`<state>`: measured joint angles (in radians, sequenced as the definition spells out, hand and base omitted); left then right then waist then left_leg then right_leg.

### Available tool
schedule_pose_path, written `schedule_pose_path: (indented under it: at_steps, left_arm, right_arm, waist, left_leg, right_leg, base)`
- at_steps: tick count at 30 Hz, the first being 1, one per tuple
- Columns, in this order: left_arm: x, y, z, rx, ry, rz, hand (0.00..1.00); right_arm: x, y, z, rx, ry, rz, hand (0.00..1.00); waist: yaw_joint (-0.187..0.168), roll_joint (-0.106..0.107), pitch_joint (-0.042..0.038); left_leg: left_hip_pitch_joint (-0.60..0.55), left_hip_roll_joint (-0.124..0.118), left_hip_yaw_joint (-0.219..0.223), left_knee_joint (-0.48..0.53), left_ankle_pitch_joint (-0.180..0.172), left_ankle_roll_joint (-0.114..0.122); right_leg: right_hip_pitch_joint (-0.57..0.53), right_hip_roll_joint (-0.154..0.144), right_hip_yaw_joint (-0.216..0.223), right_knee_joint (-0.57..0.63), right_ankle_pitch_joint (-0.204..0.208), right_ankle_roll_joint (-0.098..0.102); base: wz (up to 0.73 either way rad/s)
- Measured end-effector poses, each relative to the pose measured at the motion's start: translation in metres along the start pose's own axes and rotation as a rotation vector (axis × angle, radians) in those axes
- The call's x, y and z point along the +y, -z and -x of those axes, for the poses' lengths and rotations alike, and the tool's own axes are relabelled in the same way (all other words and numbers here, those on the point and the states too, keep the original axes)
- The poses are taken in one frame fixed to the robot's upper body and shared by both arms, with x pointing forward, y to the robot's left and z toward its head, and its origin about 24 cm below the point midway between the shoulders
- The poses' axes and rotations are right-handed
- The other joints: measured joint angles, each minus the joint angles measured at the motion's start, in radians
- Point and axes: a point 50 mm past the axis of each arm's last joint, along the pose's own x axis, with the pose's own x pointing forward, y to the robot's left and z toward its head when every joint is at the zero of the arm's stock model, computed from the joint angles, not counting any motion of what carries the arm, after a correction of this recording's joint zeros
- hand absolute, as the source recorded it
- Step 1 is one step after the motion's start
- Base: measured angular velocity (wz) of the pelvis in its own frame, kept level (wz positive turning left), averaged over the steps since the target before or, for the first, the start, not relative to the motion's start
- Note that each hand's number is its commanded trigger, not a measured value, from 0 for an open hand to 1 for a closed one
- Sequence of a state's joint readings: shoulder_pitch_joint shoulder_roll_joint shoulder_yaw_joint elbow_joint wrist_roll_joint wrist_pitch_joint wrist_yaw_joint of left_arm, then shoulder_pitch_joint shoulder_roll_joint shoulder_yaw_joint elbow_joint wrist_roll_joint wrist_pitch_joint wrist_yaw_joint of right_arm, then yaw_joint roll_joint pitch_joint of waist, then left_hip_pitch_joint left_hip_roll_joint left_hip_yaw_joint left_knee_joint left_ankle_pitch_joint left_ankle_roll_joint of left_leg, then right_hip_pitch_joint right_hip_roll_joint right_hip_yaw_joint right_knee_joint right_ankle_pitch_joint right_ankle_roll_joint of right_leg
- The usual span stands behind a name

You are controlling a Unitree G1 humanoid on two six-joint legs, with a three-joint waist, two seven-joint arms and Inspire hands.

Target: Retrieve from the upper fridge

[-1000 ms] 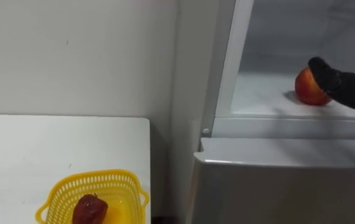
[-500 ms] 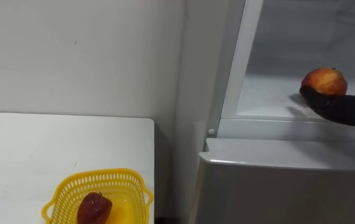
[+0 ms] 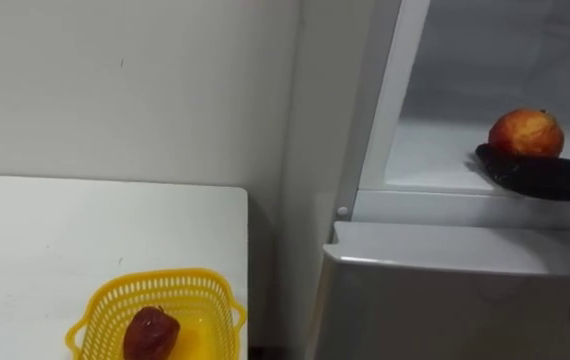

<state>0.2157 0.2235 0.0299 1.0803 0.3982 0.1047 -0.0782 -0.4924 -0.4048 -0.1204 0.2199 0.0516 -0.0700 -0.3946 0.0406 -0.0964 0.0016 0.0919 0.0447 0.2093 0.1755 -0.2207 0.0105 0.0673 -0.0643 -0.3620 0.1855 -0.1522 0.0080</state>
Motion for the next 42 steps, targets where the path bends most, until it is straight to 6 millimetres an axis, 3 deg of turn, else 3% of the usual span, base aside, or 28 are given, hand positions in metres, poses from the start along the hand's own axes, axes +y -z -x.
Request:
schedule_pose_path:
  at_steps: [15,39,40,42]
  left_arm:
    - [0.008,-0.005,0.000,-0.008,-0.006,0.002,0.00]
    - [0.015,-0.002,0.002,0.030,-0.012,-0.003,0.00]
    - [0.015,-0.002,0.002,0.032,-0.015,-0.003,0.00]
    - [0.015,-0.003,0.002,0.033,-0.015,-0.003,0.00]
  right_arm:
    - [-0.007,0.004,-0.010,0.048,-0.063,-0.007,0.00]
    - [-0.015,0.026,-0.029,0.243,-0.276,-0.095,0.00]
    - [-0.016,0.027,-0.031,0.254,-0.286,-0.107,0.16]
    - [-0.016,0.029,-0.033,0.272,-0.299,-0.130,0.90]
  waist:
    - [0.008,0.001,-0.0019]
    - [0.019,-0.025,-0.0093]
    - [0.019,-0.025,-0.0091]
    - [0.018,-0.024,-0.0083]
  left_leg:
    - [-0.012,0.000,-0.019,0.010,0.000,0.000]
    - [-0.012,0.003,-0.017,0.012,-0.001,0.000]
    - [-0.009,0.003,-0.017,0.013,-0.001,0.000]
    - [-0.003,0.004,-0.015,0.014,-0.001,0.000]
  right_leg:
    - [0.003,-0.001,-0.012,0.001,0.000,0.000]
    - [0.004,0.002,-0.001,0.002,0.003,-0.005]
    - [0.007,0.002,-0.001,0.002,0.003,-0.005]
    - [0.013,0.002,0.000,0.002,0.003,-0.005]
  base:
    - [0.03]
    - [0.00]
    - [0.00]
    - [0.00]
